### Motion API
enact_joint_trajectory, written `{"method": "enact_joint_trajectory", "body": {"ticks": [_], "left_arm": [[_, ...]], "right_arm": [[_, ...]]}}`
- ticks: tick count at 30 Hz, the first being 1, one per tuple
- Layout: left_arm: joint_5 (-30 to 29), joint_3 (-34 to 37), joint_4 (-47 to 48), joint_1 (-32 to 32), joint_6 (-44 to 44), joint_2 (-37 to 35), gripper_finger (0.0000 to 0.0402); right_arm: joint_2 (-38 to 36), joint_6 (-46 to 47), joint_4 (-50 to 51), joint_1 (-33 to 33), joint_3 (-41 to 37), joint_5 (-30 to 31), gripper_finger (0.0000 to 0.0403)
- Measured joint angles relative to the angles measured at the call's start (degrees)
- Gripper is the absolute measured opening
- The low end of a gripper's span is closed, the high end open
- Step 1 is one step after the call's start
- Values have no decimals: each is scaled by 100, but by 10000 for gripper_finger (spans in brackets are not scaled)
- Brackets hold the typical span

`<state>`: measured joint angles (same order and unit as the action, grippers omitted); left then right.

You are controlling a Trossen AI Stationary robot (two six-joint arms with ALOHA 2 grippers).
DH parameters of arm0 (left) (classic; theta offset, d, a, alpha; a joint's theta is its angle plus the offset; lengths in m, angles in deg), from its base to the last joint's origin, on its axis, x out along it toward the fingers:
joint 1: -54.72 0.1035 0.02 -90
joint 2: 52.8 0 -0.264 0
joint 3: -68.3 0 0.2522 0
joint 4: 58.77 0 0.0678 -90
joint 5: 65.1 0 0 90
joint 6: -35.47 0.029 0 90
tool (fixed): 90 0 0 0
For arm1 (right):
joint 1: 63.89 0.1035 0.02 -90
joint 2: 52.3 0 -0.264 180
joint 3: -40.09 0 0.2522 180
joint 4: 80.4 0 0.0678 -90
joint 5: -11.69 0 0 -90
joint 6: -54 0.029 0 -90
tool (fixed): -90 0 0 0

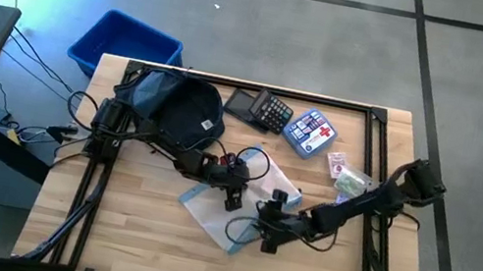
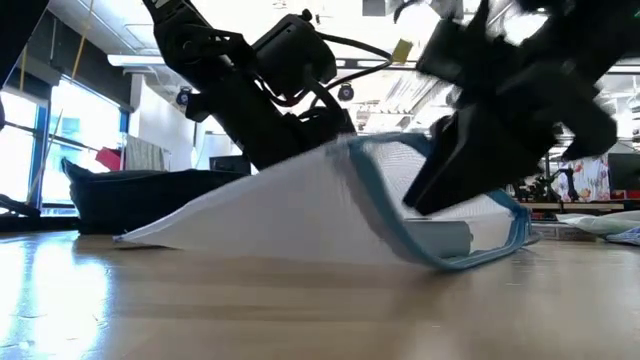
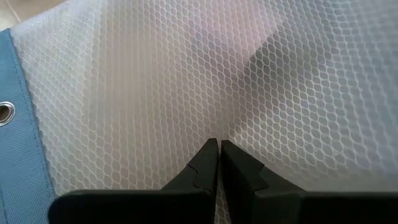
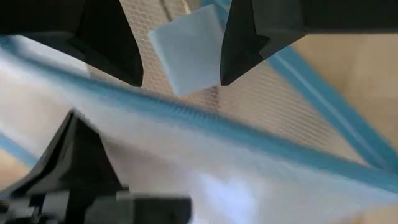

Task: Unpack backpack
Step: Remove the white charger adapter from the transparent zip bag

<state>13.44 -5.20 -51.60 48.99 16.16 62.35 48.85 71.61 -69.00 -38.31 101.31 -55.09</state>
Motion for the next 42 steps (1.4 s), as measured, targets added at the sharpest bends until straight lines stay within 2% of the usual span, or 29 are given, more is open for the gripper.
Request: {"method": "enact_joint_trajectory", "body": {"ticks": [8, 12, 15, 20, 24, 27, 32, 34, 37, 39, 42], "left_arm": [[36, 0, -12, -3, 0, 2, 0], [44, 0, -15, -7, 0, 2, 0], [44, 0, -21, -7, -2, 2, 0], [42, -2, -2, -9, -6, 2, 0], [-61, -9, 127, -12, -106, 2, 0], [-207, -15, 339, -20, -244, -1, 0], [-425, -17, 682, -18, -454, -11, 0], [-478, -17, 750, -28, -461, -13, 0], [-544, -17, 794, -87, -461, -13, 0], [-622, -16, 802, -167, -457, -18, 0], [-878, -2, 913, -303, -348, -112, 0]], "right_arm": [[381, -56, -231, -187, 4, -946, 254], [508, -13, -320, -183, 19, -942, 257], [526, -16, -327, -181, 17, -914, 240], [530, -154, -366, -81, 15, -851, 171], [469, -203, -315, -7, 13, -886, 171], [219, -33, 92, 69, -4, -1044, 171], [-533, 704, 1047, 376, -7, -1876, 171], [-844, 900, 1401, 573, -7, -1725, 171], [-1305, 1488, 2189, 806, 0, -750, 171], [-1495, 2139, 3024, 766, 2, -106, 171], [-1557, 3204, 4151, 527, -114, 443, 171]]}}
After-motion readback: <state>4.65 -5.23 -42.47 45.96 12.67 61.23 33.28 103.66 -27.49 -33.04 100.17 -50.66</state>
